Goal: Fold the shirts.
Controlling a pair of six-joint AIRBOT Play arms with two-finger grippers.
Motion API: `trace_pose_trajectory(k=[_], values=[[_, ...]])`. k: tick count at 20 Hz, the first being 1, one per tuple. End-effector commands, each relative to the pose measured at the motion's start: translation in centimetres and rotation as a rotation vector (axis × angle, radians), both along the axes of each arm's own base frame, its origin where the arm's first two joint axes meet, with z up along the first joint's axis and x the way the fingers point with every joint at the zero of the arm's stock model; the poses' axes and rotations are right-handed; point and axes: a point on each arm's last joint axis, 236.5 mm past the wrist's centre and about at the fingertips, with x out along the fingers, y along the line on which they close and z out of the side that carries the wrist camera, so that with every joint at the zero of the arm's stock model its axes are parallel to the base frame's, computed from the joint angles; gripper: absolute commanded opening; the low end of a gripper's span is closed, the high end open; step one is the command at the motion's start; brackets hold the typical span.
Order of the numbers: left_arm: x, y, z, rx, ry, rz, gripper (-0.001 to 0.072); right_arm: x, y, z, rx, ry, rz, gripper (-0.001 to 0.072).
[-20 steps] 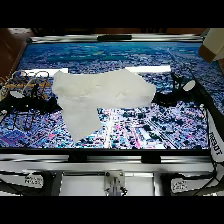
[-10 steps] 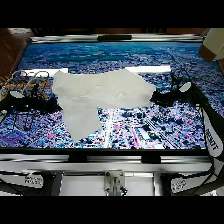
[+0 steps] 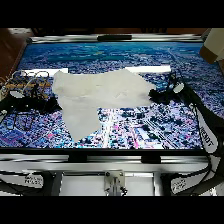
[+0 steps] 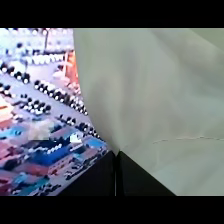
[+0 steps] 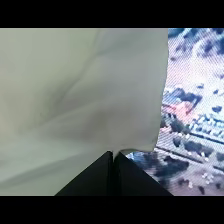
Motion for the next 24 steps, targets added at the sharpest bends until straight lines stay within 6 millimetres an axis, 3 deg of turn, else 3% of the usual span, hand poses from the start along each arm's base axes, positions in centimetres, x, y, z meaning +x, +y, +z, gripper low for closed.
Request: trace_pose_trajectory(k=[1,3,6,7,8,9,11,14,16,17,19,24], values=[[0.0,0.0,0.0,0.001,-0.002,0.001,0.0028,2.4,-0.2,2.1,-0.040,-0.101,0.038,0.0040],[0.0,0.0,0.0,0.001,-0.002,0.001,0.0028,3.4,-0.3,3.1,-0.047,-0.143,0.029,0.0040],[0.1,0.0,0.0,0.001,-0.002,0.001,0.0028,2.6,1.6,1.7,-0.047,-0.104,0.080,0.0066],[0.0,0.0,0.0,0.001,-0.001,0.001,0.0028,2.0,2.3,0.9,-0.049,-0.080,0.105,0.0179],[0.0,0.0,0.0,0.000,0.000,0.000,0.0027,1.6,2.8,0.6,-0.056,-0.064,0.127,0.0352],[0.0,0.0,0.0,-0.001,0.000,-0.001,0.0028,1.3,2.8,0.5,-0.062,-0.054,0.138,0.0455],[0.0,0.0,0.0,-0.001,0.000,-0.001,0.0028,1.0,1.7,1.7,-0.066,-0.053,0.132,0.0456],[0.0,0.0,0.0,0.000,0.000,-0.001,0.0028,0.3,-2.1,4.8,-0.052,-0.053,0.070,0.0461],[0.0,0.0,0.0,0.000,0.000,-0.001,0.0028,-1.8,-4.4,4.9,-0.008,0.039,0.027,0.0630],[0.0,0.0,0.0,0.000,0.000,-0.001,0.0028,-3.3,-4.9,4.1,0.021,0.109,0.015,0.0630],[0.0,0.0,0.0,0.000,0.000,-0.001,0.0028,-4.9,-4.2,3.0,0.080,0.171,0.005,0.0630],[-0.2,-0.1,0.1,-0.005,0.006,-0.005,0.0028,-4.3,-0.4,0.4,0.159,0.163,-0.008,0.0630]])
